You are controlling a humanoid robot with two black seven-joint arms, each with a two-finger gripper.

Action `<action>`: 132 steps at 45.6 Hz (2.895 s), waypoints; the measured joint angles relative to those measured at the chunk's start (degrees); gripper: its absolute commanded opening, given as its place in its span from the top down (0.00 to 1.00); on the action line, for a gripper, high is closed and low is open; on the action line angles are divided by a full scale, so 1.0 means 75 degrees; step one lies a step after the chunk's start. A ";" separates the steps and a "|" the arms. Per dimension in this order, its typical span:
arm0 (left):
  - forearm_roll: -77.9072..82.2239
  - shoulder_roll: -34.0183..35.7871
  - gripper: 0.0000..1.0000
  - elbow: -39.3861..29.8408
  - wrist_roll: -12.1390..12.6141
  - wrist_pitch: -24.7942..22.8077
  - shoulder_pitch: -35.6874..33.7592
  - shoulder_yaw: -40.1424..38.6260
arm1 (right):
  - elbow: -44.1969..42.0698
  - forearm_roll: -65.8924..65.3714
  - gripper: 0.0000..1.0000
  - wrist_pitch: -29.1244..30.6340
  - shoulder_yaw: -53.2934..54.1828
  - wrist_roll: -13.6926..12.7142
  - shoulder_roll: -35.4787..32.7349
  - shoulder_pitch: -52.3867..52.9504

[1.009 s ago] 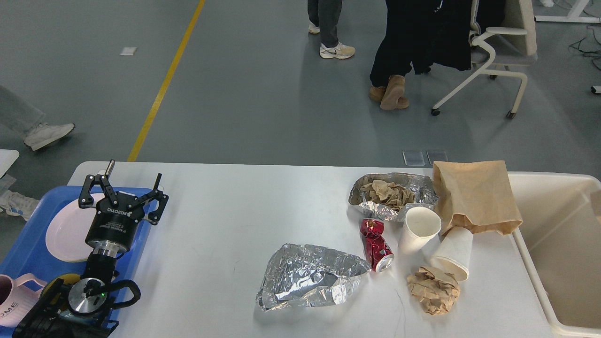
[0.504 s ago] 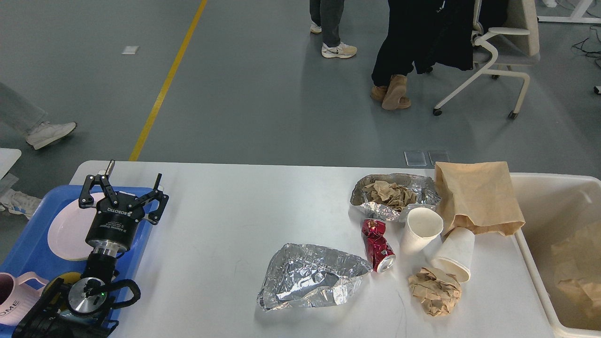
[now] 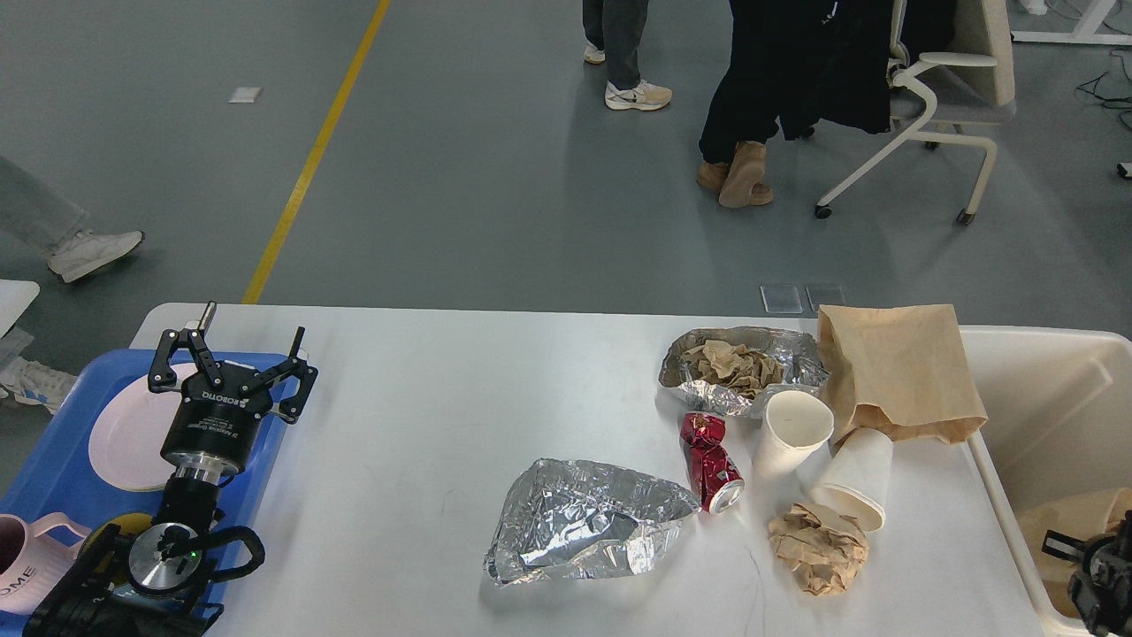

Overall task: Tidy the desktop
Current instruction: 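Release the bag in the bin and withdraw the right gripper, then move the right gripper down to the second brown paper bag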

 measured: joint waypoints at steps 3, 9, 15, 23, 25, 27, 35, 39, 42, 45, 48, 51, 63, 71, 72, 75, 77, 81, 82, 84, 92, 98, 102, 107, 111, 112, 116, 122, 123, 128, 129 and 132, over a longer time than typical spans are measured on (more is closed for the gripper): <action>0.0000 0.0000 0.04 0.0000 0.0000 0.0000 0.0000 0.0000 | 0.0000 0.0003 1.00 -0.0012 0.0001 0.0000 0.0054 -0.0011; 0.0000 0.0000 0.04 0.0000 0.0000 0.0000 -0.0001 0.0000 | 0.0003 0.0006 1.00 -0.0028 0.0001 -0.0005 0.0175 -0.0093; 0.0000 0.0000 0.04 -0.0001 0.0000 0.0000 -0.0002 0.0000 | 0.0008 0.0006 1.00 -0.0042 0.0025 -0.0020 0.0270 -0.0140; -0.0001 0.0000 0.04 -0.0001 0.0000 0.0000 -0.0002 0.0000 | 0.0021 0.0007 0.12 -0.0153 0.0076 -0.0007 0.0253 -0.0183; 0.0000 0.0000 0.04 -0.0001 0.0000 0.0000 -0.0002 0.0000 | 0.0021 0.0006 0.00 -0.0338 0.0091 0.0006 0.0224 -0.0187; -0.0001 0.0000 0.04 -0.0001 0.0000 0.0000 -0.0002 0.0000 | 0.0026 0.0006 0.00 -0.0627 0.0111 0.0017 0.0207 -0.0189; -0.0001 0.0000 0.04 -0.0001 0.0000 0.0000 -0.0002 0.0000 | 0.0064 0.0006 0.00 -0.1326 0.0130 0.0044 0.0199 -0.0189; -0.0004 0.0000 0.04 -0.0001 0.0000 0.0000 -0.0003 0.0000 | 0.0066 0.0006 0.00 -0.1367 0.0131 0.0046 0.0174 -0.0170; -0.0004 0.0000 0.04 -0.0001 0.0000 0.0000 -0.0005 0.0000 | 0.0091 0.0006 0.00 -0.1374 0.0142 0.0045 0.0159 -0.0146; -0.0004 0.0000 0.04 -0.0001 0.0000 0.0000 -0.0007 0.0000 | 0.0176 0.0005 0.00 -0.1374 0.0150 0.0041 0.0100 -0.0108; -0.0004 0.0000 0.04 -0.0001 0.0000 0.0000 -0.0007 0.0000 | 0.0359 -0.0003 0.00 -0.1366 0.0153 0.0026 -0.0027 -0.0017; -0.0004 0.0000 0.04 -0.0001 0.0000 0.0000 -0.0007 0.0000 | 0.0782 -0.0054 0.00 -0.1285 0.0151 0.0001 -0.0346 0.0304; -0.0004 0.0000 0.04 -0.0001 0.0000 0.0000 -0.0008 0.0000 | 0.3750 -0.0870 0.00 0.0047 -0.0747 -0.0854 -0.1927 0.3536; 0.0000 0.0000 0.04 -0.0001 0.0001 0.0000 -0.0008 0.0000 | 0.5900 -0.1225 0.00 0.1460 -0.2324 -0.1196 -0.2102 0.6774; -0.0001 0.0000 0.04 -0.0001 0.0000 0.0000 -0.0008 0.0000 | 0.6144 -0.1231 0.00 0.1649 -0.2501 -0.1210 -0.2050 0.7149; 0.0000 0.0000 0.04 -0.0002 0.0001 -0.0001 -0.0008 0.0000 | 0.6880 -0.1238 0.00 0.2337 -0.3042 -0.1230 -0.1725 0.8394; 0.0000 0.0000 0.04 -0.0002 0.0001 -0.0001 -0.0008 0.0000 | 0.7335 -0.1233 0.00 0.2881 -0.3396 -0.1238 -0.1385 0.9205; 0.0000 0.0000 0.04 -0.0003 0.0001 -0.0002 -0.0008 0.0000 | 0.8051 -0.1189 0.00 0.4042 -0.3836 -0.1241 -0.0619 1.0525; 0.0000 0.0000 0.04 -0.0003 0.0001 -0.0002 -0.0008 0.0000 | 0.8227 -0.1174 0.00 0.4371 -0.3897 -0.1241 -0.0423 1.0899; -0.0001 0.0001 0.04 -0.0003 0.0001 -0.0002 -0.0008 0.0000 | 0.8490 -0.1150 0.00 0.4830 -0.3941 -0.1240 -0.0173 1.1454; 0.0000 0.0001 0.04 -0.0001 0.0001 -0.0002 -0.0007 0.0000 | 1.0140 -0.0864 0.00 0.5783 -0.4070 -0.1220 0.0229 1.3653; -0.0001 0.0001 0.04 0.0019 0.0001 -0.0002 -0.0006 0.0000 | 1.1730 -0.0409 0.00 0.5730 -0.4241 -0.1146 0.0207 1.5374; -0.0001 0.0001 0.04 0.0022 0.0000 -0.0002 -0.0006 0.0000 | 1.2529 0.0077 0.00 0.5633 -0.4359 -0.1013 0.0195 1.6241; -0.0001 0.0001 0.04 0.0023 0.0000 -0.0002 -0.0006 0.0000 | 1.2952 0.0556 0.00 0.5594 -0.4516 -0.0652 0.0228 1.6768; -0.0001 0.0001 0.04 0.0023 0.0000 -0.0002 -0.0006 0.0000 | 1.2990 0.0642 0.00 0.5481 -0.4636 -0.0452 0.0264 1.6840; -0.0001 0.0001 0.04 0.0023 0.0000 -0.0002 -0.0006 0.0000 | 1.2990 0.0650 0.00 0.5410 -0.4656 -0.0427 0.0270 1.6842; -0.0001 0.0001 0.04 0.0023 0.0000 -0.0002 -0.0006 0.0000 | 1.2987 0.0658 0.00 0.5135 -0.4678 -0.0405 0.0277 1.6843; -0.0001 0.0001 0.04 0.0023 0.0000 -0.0002 -0.0006 0.0000 | 1.2789 0.0592 0.00 0.4677 -0.4669 -0.0427 0.0315 1.6517; -0.0001 0.0001 0.04 0.0023 0.0000 -0.0002 -0.0006 0.0000 | 1.2733 0.0561 0.00 0.4579 -0.4662 -0.0432 0.0322 1.6420; -0.0001 0.0000 0.04 0.0023 0.0000 -0.0002 -0.0006 0.0000 | 1.2112 0.0319 0.00 0.3835 -0.4617 -0.0439 0.0377 1.5534; -0.0001 0.0000 0.04 0.0023 0.0000 -0.0002 -0.0006 0.0000 | 1.1896 0.0252 0.00 0.3652 -0.4609 -0.0439 0.0381 1.5243; -0.0001 0.0000 0.04 0.0023 0.0000 -0.0002 -0.0006 0.0000 | 1.1197 0.0060 0.00 0.3262 -0.4556 -0.0436 0.0337 1.4454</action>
